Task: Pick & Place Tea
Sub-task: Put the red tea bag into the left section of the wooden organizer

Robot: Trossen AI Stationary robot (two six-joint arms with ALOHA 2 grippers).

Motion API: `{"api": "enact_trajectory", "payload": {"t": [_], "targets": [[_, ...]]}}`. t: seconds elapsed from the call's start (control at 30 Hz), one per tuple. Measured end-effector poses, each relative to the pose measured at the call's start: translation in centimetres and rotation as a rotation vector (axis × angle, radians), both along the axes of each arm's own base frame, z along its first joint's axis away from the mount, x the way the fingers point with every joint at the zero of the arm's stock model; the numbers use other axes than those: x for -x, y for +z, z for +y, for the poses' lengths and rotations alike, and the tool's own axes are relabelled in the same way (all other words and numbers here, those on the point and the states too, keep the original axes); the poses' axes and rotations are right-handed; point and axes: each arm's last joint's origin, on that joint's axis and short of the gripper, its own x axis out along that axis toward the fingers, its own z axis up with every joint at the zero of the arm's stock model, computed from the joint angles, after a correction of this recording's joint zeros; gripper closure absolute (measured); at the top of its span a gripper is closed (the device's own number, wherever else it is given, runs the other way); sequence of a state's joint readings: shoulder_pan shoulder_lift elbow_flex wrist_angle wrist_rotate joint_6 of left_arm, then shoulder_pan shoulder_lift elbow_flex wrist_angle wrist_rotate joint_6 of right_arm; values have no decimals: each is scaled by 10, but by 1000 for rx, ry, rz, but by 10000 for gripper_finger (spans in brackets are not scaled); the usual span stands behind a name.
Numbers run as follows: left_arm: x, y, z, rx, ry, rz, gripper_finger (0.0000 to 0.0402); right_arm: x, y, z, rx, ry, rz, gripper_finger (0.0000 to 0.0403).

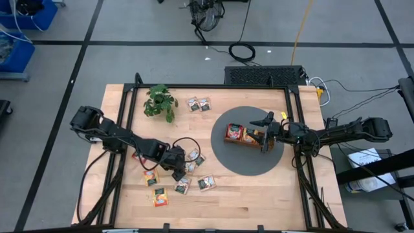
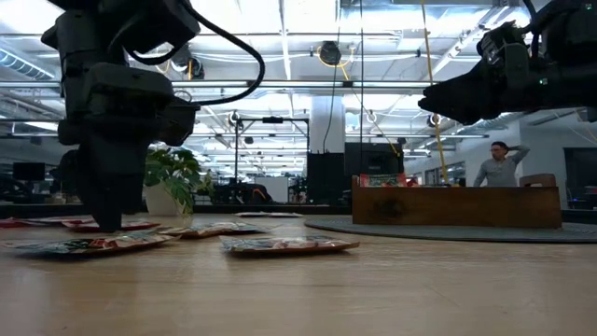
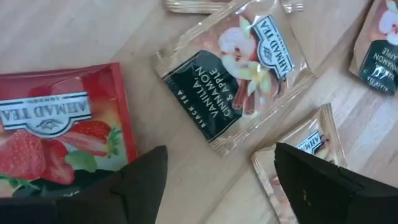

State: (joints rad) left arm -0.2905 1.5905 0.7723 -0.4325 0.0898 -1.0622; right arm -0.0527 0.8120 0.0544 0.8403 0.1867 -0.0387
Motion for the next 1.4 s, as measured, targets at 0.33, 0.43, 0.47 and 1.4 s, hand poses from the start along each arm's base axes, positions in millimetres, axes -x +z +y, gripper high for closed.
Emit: {"api": "enact_trajectory", "payload": {"t": [0.33,0.43,0.47,1.4], "targets": [[35,1,13,-127,117,318,105,0,0,0,0,0,0,165],[37,2,17,-182,136,333,105,0,0,0,0,0,-1,165],[37,2,18,-200,141,324,105,0,0,0,0,0,-1,165],[23,4,36,-70,1055,208,105,0,1,-1,-33,-47,-21,165]]}}
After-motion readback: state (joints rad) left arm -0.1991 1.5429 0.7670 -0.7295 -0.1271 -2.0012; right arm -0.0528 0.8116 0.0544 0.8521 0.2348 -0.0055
